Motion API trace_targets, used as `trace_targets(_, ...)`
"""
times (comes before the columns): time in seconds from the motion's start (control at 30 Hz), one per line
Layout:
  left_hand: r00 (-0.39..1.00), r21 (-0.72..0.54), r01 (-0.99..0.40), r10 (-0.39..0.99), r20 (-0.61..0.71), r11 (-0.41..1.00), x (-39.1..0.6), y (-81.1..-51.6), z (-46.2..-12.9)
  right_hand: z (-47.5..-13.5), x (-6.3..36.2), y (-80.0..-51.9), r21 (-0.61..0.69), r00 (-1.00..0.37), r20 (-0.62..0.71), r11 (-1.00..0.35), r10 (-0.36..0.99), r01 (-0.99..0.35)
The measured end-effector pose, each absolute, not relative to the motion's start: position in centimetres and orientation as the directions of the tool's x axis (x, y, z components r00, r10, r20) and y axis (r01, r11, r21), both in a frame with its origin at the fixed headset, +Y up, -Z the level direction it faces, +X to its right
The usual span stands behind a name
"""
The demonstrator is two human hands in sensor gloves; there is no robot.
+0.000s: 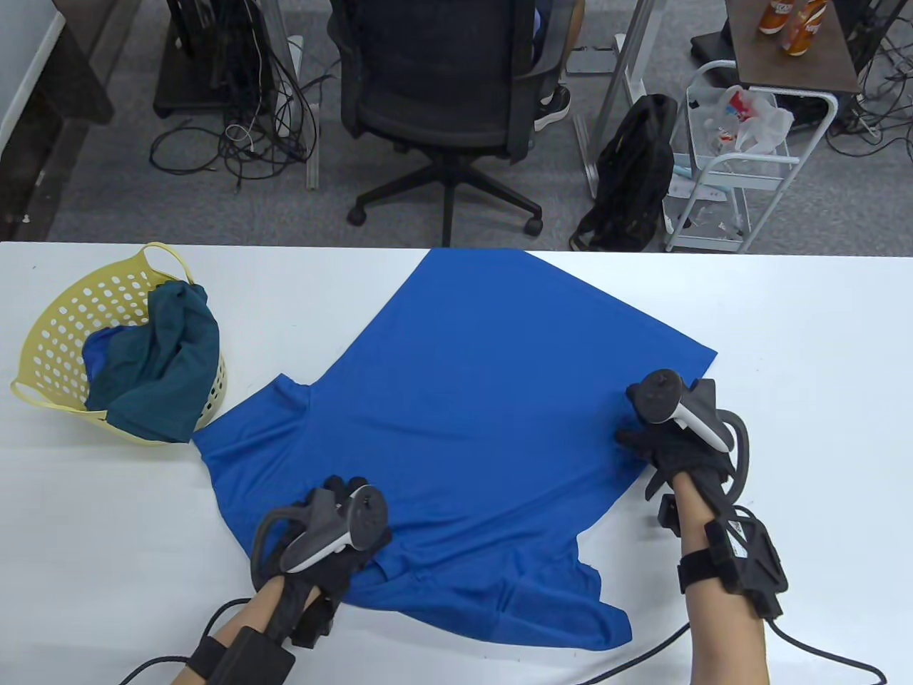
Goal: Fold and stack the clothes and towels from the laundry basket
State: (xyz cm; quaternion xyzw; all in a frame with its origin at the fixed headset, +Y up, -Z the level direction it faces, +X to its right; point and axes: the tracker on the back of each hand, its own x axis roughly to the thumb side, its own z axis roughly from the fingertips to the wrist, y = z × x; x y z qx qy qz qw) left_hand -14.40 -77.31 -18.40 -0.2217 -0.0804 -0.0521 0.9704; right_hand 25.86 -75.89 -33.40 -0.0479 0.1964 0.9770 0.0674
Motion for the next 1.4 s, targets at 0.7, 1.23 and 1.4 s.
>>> trace_targets(0.7, 0.981, -0.671, 0.183, -0.09, 0.171, 0.719, -17.6, -79.6, -21.2, -34.8, 27.6, -78.1, 0.517, -0.971, -0.238, -0.846, 0.005, -0.131)
trace_targets(1.23, 0.979, -0.658, 0.187, -0.086, 0.183, 0.729, -18.9, -77.7, -22.5, -32.9, 29.1, -76.0, 0.543, -0.985, -0.123, -0.822, 0.124, -0.171)
trace_targets(1.4, 0.974, -0.695, 0.179, -0.025, 0.227, 0.696, -20.4, -80.2, -21.8, -34.5, 28.5, -79.6, 0.631, -0.975, -0.157, -0.743, 0.16, -0.223)
